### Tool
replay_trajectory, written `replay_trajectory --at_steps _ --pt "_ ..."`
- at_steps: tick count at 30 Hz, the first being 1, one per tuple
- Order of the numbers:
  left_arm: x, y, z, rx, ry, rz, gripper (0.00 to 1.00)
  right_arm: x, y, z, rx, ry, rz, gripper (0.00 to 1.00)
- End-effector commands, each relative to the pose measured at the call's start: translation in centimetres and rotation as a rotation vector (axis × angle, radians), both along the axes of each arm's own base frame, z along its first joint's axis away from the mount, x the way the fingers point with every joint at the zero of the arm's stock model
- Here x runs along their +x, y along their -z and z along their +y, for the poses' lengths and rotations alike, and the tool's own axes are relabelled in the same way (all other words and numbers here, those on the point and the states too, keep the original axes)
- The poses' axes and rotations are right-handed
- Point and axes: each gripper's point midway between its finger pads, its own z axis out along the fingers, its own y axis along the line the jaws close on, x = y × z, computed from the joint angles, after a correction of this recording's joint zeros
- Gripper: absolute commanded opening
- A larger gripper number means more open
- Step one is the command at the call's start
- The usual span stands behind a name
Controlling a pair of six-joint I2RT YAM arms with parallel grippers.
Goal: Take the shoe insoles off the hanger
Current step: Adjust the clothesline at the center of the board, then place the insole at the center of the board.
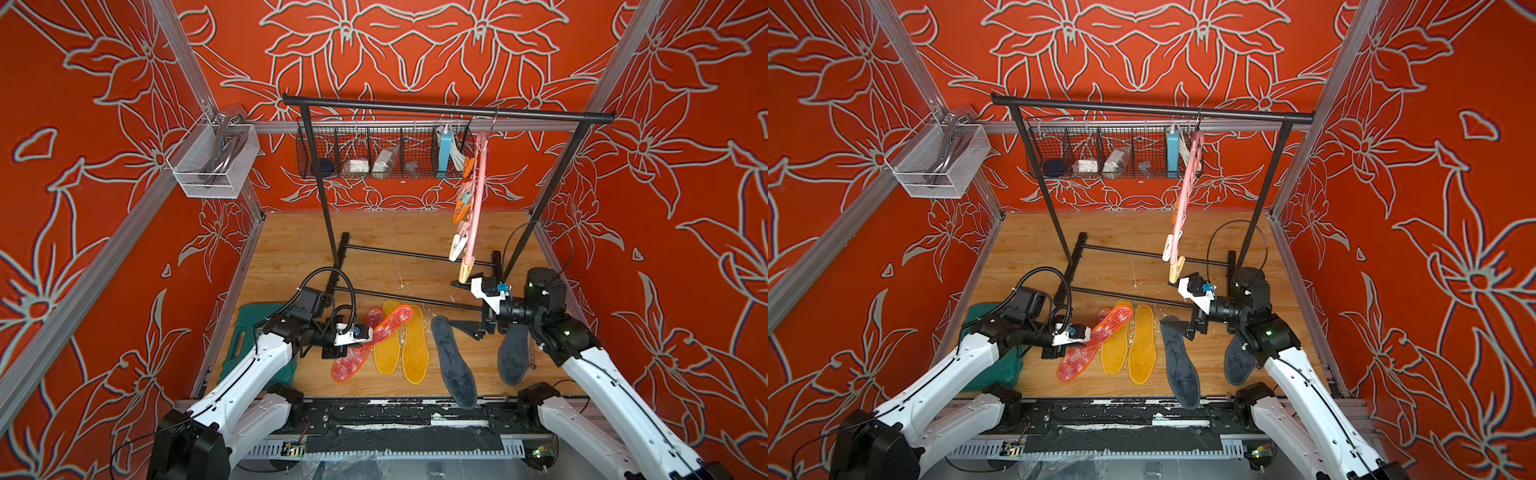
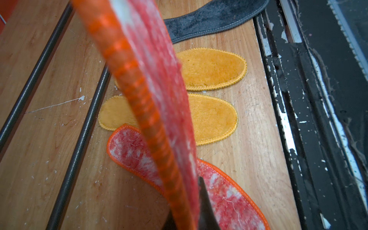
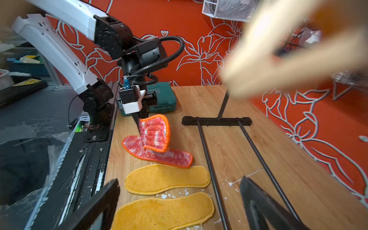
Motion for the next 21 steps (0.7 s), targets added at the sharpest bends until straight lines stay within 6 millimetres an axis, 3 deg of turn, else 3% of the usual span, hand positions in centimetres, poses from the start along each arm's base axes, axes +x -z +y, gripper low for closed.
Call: replay_trajectory --at_steps 1,21 --pt "0.2 -0.3 0.5 0.039 0.029 -0.052 0.00 -0.1 0.2 1.0 0.015 -0.014 -0.009 0.98" --pt "0.2 0.8 1.1 0.097 0.064 -0.078 0.00 -1.3 4.7 8.1 -0.035 -0.162 0.052 0.88"
